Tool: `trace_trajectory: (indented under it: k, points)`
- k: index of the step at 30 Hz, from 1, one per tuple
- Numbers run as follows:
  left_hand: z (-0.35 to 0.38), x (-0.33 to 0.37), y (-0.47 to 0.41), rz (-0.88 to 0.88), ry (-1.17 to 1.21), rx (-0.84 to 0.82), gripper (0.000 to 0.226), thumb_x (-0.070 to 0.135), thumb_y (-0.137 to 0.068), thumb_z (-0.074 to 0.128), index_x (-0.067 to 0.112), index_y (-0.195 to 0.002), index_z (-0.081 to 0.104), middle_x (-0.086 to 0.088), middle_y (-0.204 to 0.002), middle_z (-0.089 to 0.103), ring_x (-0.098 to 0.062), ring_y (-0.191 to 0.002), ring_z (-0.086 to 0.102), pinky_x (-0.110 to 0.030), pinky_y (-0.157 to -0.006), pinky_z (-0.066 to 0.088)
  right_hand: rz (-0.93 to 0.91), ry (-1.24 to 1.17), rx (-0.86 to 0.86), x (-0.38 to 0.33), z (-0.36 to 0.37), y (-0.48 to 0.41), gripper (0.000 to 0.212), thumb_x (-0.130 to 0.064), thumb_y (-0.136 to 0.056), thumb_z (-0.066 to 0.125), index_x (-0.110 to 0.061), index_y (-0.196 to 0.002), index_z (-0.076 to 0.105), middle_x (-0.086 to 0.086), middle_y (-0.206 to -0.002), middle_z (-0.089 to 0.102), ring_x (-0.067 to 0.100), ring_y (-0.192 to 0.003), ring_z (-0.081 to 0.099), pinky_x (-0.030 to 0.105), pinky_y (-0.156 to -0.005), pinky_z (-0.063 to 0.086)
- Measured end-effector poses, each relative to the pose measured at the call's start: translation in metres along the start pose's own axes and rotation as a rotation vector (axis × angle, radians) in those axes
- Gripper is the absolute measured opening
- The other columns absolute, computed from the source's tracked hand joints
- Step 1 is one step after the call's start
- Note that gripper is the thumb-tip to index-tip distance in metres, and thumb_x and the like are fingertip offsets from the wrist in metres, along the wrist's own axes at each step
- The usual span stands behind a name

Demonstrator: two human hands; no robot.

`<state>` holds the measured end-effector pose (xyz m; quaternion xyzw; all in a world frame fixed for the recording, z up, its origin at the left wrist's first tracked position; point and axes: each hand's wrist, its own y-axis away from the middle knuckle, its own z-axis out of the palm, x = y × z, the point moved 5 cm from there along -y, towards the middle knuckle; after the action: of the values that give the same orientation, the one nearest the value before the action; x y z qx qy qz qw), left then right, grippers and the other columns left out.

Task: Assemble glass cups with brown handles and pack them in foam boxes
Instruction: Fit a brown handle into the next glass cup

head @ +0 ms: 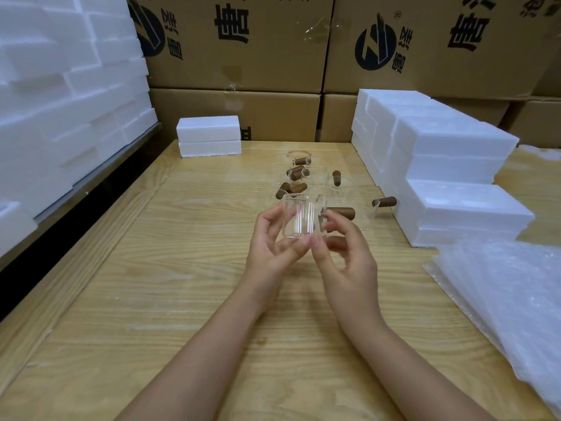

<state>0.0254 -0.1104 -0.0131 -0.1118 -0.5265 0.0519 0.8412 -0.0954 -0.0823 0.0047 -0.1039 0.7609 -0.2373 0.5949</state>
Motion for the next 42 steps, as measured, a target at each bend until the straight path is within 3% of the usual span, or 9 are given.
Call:
trace_trajectory:
  k: [8,12,16,21,25,30,36,39,42]
  points:
    - [0.004,0.002,0.003,0.051,-0.036,-0.085,0.051,0.0,-0.074,0.063,0.015,-0.122,0.054,-0.002,-0.137,0.056,-0.026,-0.116,0.062,-0.036,-0.094,0.051,0.277,-0.423,0.082,0.021,0.002,-0.005,0.06,-0.045,-0.054,0.077,-0.033,-0.106,0.05,0.004,-0.118,0.059,0.003,-0.088,0.066,0.015,-0.074,0.051]
    - [0.0,-0.002,0.0,-0.042,0.085,-0.026,0.039,0.007,-0.08,0.064,0.013,-0.117,0.057,-0.01,-0.125,0.062,-0.024,-0.106,0.066,-0.033,-0.088,0.054,0.319,-0.486,0.083,0.027,0.001,-0.008,0.064,-0.046,-0.051,0.079,-0.026,-0.107,0.054,0.012,-0.114,0.064,0.01,-0.088,0.068,0.023,-0.078,0.053]
    - [0.002,-0.014,0.0,-0.161,0.086,0.054,0.035,0.032,-0.082,0.057,0.012,-0.11,0.055,-0.014,-0.106,0.069,-0.027,-0.099,0.066,-0.027,-0.075,0.056,0.287,-0.491,0.061,0.026,0.004,-0.008,0.056,-0.036,-0.059,0.076,-0.021,-0.108,0.055,0.012,-0.112,0.064,0.002,-0.083,0.067,0.015,-0.07,0.051]
    - [0.005,-0.012,0.001,-0.108,0.08,0.067,0.031,0.031,-0.083,0.054,0.009,-0.105,0.055,-0.013,-0.103,0.068,-0.019,-0.097,0.069,-0.024,-0.075,0.055,0.264,-0.431,0.073,0.022,0.002,-0.007,0.061,-0.042,-0.06,0.074,-0.021,-0.113,0.053,0.008,-0.115,0.064,0.007,-0.095,0.065,0.024,-0.08,0.054]
    - [0.009,-0.011,0.002,-0.077,0.049,0.097,0.029,0.03,-0.081,0.053,0.01,-0.102,0.055,-0.017,-0.107,0.065,-0.018,-0.096,0.067,-0.021,-0.072,0.054,0.162,-0.387,0.165,0.014,0.0,-0.003,0.064,-0.039,-0.064,0.084,-0.036,-0.113,0.042,-0.004,-0.119,0.052,0.008,-0.093,0.058,0.018,-0.074,0.05]
    - [0.013,-0.009,0.004,-0.007,-0.022,0.129,0.027,0.028,-0.074,0.061,0.015,-0.096,0.056,-0.008,-0.097,0.063,-0.003,-0.079,0.068,-0.018,-0.069,0.053,0.106,-0.336,0.179,0.01,0.0,-0.002,0.066,-0.031,-0.059,0.085,-0.037,-0.108,0.041,-0.001,-0.11,0.046,0.004,-0.092,0.055,0.022,-0.082,0.047]
    - [0.012,-0.014,0.003,-0.053,0.018,0.118,0.037,0.032,-0.076,0.058,0.007,-0.102,0.054,-0.011,-0.108,0.065,-0.014,-0.095,0.067,-0.027,-0.086,0.056,0.15,-0.491,0.188,0.016,-0.003,-0.01,0.047,-0.034,-0.067,0.073,-0.03,-0.107,0.048,0.004,-0.105,0.054,0.012,-0.091,0.062,0.02,-0.079,0.051]
    - [0.014,-0.022,0.004,-0.167,-0.012,0.041,0.043,0.041,-0.077,0.053,0.015,-0.112,0.057,-0.003,-0.116,0.067,-0.013,-0.107,0.064,-0.029,-0.096,0.05,0.224,-0.62,0.161,0.021,0.001,-0.012,0.052,-0.04,-0.066,0.072,-0.022,-0.11,0.049,0.007,-0.101,0.059,0.017,-0.085,0.066,0.031,-0.082,0.054]
    - [0.016,-0.022,0.005,-0.195,-0.014,-0.04,0.044,0.044,-0.077,0.054,0.022,-0.115,0.06,0.0,-0.125,0.064,-0.012,-0.115,0.061,-0.034,-0.102,0.045,0.32,-0.748,0.128,0.025,0.007,-0.012,0.056,-0.043,-0.065,0.07,-0.016,-0.11,0.051,0.004,-0.093,0.067,0.016,-0.077,0.068,0.027,-0.076,0.056]
